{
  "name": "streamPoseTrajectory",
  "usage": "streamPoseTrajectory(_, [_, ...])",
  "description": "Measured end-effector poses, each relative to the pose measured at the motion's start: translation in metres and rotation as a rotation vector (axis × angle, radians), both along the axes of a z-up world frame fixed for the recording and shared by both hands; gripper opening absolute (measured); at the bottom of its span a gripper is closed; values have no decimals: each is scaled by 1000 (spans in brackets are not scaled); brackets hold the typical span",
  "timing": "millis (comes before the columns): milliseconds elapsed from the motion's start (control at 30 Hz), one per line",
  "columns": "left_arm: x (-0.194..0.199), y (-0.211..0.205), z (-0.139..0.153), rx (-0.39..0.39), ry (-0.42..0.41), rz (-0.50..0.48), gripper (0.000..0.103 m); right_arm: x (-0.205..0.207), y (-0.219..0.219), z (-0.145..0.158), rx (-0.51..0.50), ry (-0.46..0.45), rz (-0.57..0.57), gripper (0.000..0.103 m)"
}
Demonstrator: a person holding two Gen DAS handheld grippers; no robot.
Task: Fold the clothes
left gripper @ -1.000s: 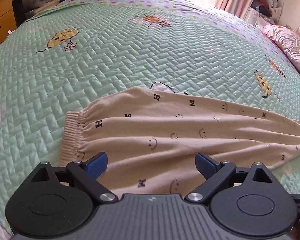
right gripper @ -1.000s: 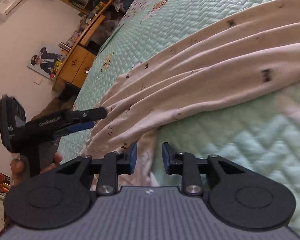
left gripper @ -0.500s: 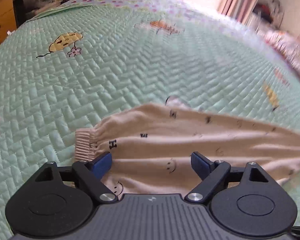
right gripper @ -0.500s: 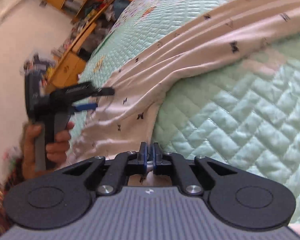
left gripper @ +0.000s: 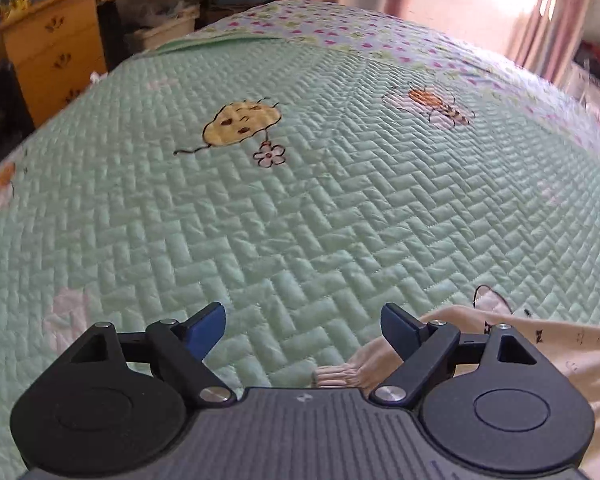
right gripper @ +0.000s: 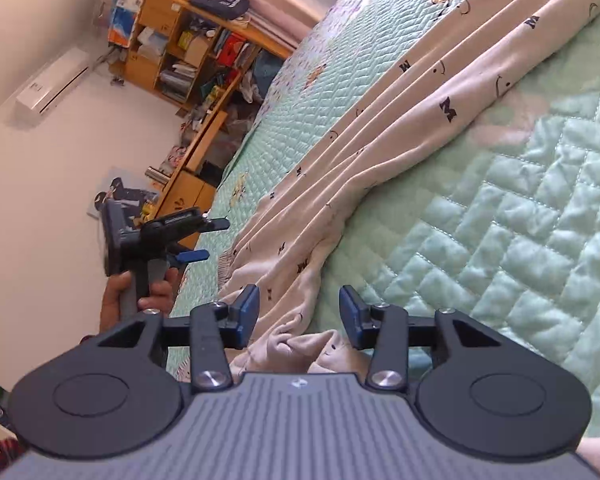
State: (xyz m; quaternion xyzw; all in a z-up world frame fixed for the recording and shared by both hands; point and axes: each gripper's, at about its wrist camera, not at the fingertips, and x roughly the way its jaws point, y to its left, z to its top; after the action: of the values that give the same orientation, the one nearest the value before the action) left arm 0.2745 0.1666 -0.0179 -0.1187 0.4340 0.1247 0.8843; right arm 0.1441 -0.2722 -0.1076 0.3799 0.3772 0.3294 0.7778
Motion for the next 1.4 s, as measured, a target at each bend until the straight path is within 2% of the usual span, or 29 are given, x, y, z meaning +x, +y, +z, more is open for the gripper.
streamPoseTrajectory(33, [-5, 6, -3, -19, -2, 10, 88, 0, -3, -1, 9, 1, 1, 46])
streamPoseTrajectory(167, [-17, 12, -16, 18, 30, 29, 89, 3, -7, -8, 52, 12, 1, 45])
streamPoseTrajectory(267, [-25, 21, -22, 15, 20, 56, 97, 4, -8, -9, 64, 15, 2, 45])
streamPoseTrajectory(400, [-34, 29, -23, 0, 12, 82, 97, 4, -8, -8, 65, 13, 1, 45])
streamPoseTrajectory(500, [-36, 31, -23, 20, 21, 89, 99, 5, -8, -9, 71, 16, -1, 44])
streamPoseTrajectory(733, [-37, 20, -32, 80, 83, 37, 102, 10, -3, -9, 74, 17, -1, 44])
streamPoseTrajectory(967, [-27, 13, -33, 86, 110, -6, 102, 12, -3, -8, 71, 9, 2, 43])
streamPoseTrajectory(1200, [-31, 38, -23, -82, 80, 30, 102, 11, -5, -11, 83, 13, 6, 42])
streamPoseTrajectory(1400, [-40, 55, -17, -290, 30, 27, 102, 13, -6, -11, 84, 13, 7, 42])
